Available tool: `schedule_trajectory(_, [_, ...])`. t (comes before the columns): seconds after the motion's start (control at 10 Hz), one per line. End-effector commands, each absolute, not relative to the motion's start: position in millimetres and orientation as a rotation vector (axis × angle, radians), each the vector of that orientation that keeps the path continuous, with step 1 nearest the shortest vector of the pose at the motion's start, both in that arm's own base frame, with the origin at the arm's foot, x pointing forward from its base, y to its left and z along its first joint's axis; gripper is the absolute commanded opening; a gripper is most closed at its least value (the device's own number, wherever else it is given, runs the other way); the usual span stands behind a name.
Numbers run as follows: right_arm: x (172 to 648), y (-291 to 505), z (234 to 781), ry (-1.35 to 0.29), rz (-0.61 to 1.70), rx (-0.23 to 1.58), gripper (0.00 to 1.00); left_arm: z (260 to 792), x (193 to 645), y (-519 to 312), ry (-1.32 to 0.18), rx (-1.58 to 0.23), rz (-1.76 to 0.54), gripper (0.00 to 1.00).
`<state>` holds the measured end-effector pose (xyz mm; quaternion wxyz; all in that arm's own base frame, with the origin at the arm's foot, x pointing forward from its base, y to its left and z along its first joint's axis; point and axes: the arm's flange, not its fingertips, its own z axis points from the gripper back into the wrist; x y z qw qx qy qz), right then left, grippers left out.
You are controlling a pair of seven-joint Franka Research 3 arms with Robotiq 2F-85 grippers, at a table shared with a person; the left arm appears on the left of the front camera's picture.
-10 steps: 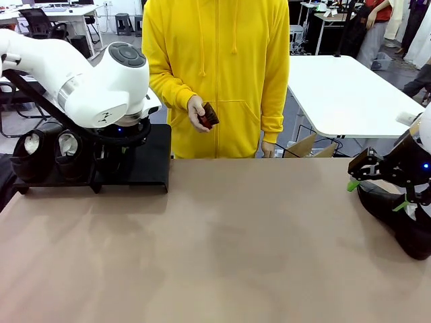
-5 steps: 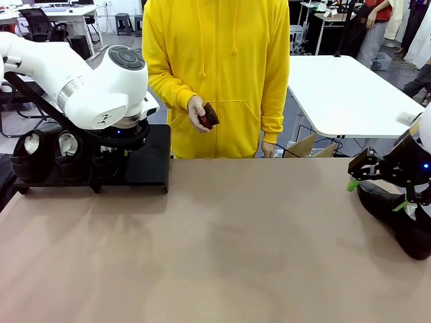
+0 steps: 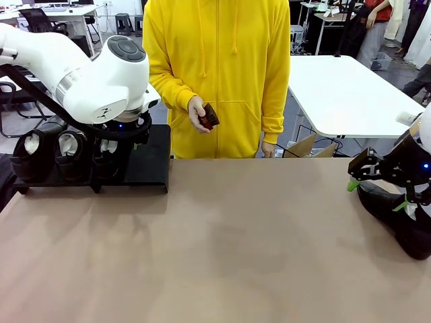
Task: Organize the shoes by placing them on the stand.
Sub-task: Place the Shoe from the middle of the table onto the Shoes Stand, then pick up one Shoe and place it in the middle of the table.
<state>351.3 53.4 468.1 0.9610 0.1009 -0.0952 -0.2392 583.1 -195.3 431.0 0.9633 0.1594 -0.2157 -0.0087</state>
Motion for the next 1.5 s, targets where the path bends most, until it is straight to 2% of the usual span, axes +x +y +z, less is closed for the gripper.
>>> schedule_trajectory(0.0, [352,53,468,-0.2,-0.465,0.207,1.0,424,587,-190,-0.425,0.326,-0.018,1.0])
schedule_trajectory(0.8, [352,53,468,-0.2,-0.465,0.207,1.0,422,585,-194,-0.422,0.326,-0.018,1.0])
schedule_trajectory(1.0, [352,53,468,-0.2,-0.465,0.207,1.0,453,540,-216,-0.473,0.296,-0.118,1.0])
schedule_trajectory(1.1, [352,53,468,-0.2,-0.465,0.207,1.0,466,529,-217,-0.369,0.278,-0.055,1.0])
schedule_trajectory(1.4, [352,53,468,-0.2,-0.465,0.207,1.0,497,494,-226,-0.278,0.113,-0.076,1.0])
